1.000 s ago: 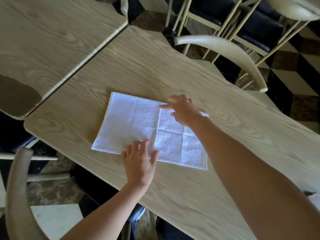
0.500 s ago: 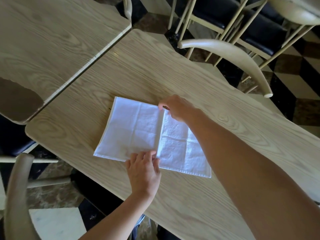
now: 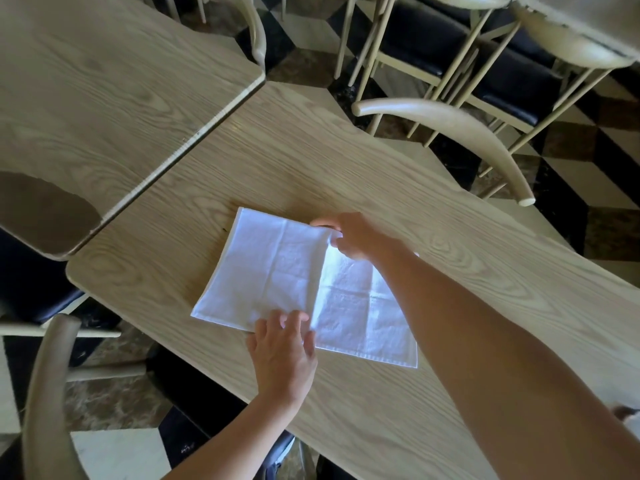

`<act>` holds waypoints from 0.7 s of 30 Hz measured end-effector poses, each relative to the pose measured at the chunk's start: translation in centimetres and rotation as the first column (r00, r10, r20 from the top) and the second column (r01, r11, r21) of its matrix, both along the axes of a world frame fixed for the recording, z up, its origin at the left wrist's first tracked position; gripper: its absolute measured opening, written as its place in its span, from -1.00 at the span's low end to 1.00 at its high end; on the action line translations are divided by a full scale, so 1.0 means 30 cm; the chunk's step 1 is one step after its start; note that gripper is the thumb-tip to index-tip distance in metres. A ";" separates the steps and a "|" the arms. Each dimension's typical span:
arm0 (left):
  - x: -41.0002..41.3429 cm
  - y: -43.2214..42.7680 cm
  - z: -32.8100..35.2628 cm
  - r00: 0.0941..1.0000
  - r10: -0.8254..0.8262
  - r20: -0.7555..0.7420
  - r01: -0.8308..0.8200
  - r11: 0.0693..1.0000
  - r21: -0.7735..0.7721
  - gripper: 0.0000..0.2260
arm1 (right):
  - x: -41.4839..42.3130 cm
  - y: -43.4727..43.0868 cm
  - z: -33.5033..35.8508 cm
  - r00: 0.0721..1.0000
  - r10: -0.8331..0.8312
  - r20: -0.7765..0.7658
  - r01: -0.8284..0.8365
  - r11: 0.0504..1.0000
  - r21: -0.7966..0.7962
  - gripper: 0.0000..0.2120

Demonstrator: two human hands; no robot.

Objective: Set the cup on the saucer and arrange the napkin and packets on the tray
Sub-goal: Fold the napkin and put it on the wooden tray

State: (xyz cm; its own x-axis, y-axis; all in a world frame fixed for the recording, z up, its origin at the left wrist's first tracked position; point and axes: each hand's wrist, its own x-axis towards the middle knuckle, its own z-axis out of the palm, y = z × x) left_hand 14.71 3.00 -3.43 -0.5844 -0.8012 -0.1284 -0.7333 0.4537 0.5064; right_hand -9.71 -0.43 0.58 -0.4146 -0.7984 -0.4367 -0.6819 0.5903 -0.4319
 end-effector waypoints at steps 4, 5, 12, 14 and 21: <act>0.025 -0.005 0.000 0.999 0.051 0.018 -0.050 0.999 -0.019 -0.76 | 0.017 0.014 0.046 0.991 -0.091 0.100 0.099 0.992 -0.077 -0.52; 0.031 -0.005 0.002 0.997 0.068 0.024 -0.068 0.998 -0.008 -0.72 | 0.019 0.020 0.069 0.988 -0.100 0.117 0.112 0.989 -0.099 -0.54; 0.064 0.010 0.027 0.996 0.091 0.011 -0.092 0.988 0.126 -0.54 | 0.060 0.092 0.261 0.972 -0.160 0.174 0.186 0.972 -0.146 -0.75; 0.070 0.013 0.047 0.992 0.109 -0.056 -0.095 0.971 0.219 -0.55 | 0.077 0.124 0.320 0.964 -0.185 0.192 0.221 0.958 -0.185 -0.77; 0.017 -0.031 0.201 0.939 0.195 -0.285 0.018 0.796 0.605 -0.43 | 0.127 0.249 0.555 0.953 -0.246 0.180 0.292 0.903 -0.314 -0.80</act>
State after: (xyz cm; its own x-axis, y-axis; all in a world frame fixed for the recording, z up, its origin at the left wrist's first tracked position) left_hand 15.23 2.08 2.59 -0.6075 -0.6779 -0.4139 -0.5055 -0.0719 0.8598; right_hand -5.91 7.03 17.23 -0.5911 -0.7729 -0.2307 -0.4402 0.5487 -0.7107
